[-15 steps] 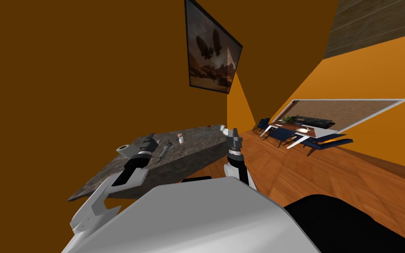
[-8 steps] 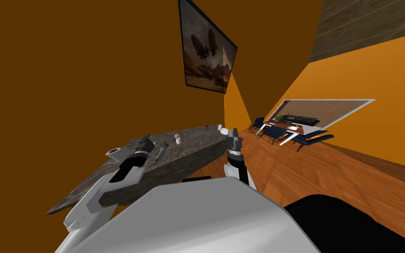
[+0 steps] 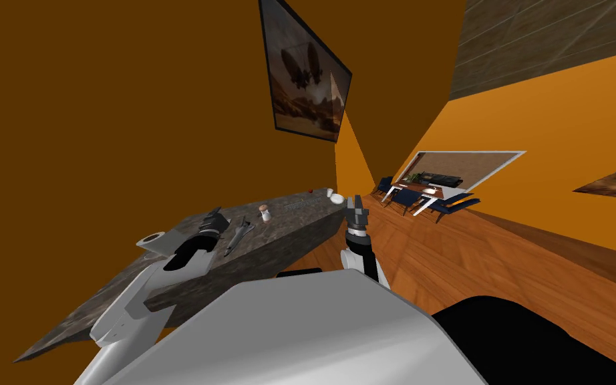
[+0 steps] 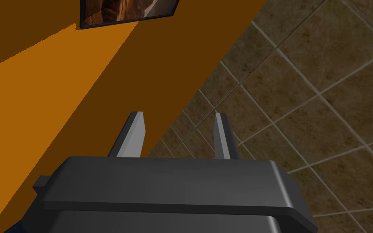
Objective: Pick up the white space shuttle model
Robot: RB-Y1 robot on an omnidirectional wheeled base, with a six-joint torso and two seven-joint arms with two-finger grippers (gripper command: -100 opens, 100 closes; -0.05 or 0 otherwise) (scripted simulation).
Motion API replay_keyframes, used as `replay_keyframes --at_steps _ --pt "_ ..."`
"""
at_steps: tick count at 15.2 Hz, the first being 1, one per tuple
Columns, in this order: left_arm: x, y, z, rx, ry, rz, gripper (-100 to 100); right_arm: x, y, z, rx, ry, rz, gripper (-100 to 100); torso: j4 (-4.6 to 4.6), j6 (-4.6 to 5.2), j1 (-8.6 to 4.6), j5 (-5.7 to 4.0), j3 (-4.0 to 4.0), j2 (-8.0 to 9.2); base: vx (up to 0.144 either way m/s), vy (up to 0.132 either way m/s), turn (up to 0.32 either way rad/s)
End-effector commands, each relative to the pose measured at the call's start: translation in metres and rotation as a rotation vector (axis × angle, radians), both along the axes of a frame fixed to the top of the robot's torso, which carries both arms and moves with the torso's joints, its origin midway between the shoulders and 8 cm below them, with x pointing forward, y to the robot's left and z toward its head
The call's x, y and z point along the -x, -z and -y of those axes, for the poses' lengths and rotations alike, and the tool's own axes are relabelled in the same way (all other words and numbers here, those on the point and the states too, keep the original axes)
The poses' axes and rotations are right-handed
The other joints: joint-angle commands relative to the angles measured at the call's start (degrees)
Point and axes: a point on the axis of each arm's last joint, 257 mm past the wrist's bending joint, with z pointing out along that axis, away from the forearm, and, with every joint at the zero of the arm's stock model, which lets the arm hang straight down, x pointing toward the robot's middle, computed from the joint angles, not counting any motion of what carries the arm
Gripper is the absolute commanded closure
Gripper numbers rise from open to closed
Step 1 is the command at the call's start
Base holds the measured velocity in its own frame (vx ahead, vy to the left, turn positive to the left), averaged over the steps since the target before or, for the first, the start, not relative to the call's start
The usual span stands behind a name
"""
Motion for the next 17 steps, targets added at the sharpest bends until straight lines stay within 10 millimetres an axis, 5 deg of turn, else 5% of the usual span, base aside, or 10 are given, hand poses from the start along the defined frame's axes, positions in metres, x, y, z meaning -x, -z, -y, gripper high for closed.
replay_keyframes --at_steps 1,6,7,10,11,17 --pt "0.005 0.01 -0.011 0.027 -0.034 -0.035 -100 0.0 0.0 0.0 0.0 0.0 0.0 0 0.0 0.0 0.0 0.0 0.0 0.0 0.004 -0.022 -0.078" --pt "0.012 0.022 -0.035 0.083 -0.104 -0.079 -100 0.0 0.0 0.0 0.0 0.0 0.0 0 0.0 -0.03 0.01 0.0 0.01 0.02 0.001 -0.021 -0.079" --pt "0.016 0.022 -0.053 0.123 -0.149 -0.074 -100 0.0 0.0 0.0 0.0 0.0 0.0 0 0.0 -0.04 0.04 0.01 0.01 0.02 0.001 -0.027 -0.164" --pt "0.022 0.033 -0.057 0.139 -0.174 -0.114 -100 0.0 0.0 0.0 0.0 0.0 0.0 0 0.0 -0.04 0.02 0.0 0.01 0.02 0.002 -0.02 -0.083" --pt "0.027 0.034 -0.074 0.182 -0.222 -0.109 -100 0.0 0.0 0.0 0.0 0.0 0.0 0 0.0 -0.05 0.05 0.01 0.02 0.03 0.006 -0.031 -0.148" --pt "0.044 0.053 -0.096 0.257 -0.315 -0.168 -100 0.0 0.0 0.0 0.0 0.0 0.0 0 0.0 -0.01 0.02 0.0 0.0 0.01 0.004 -0.021 -0.108"
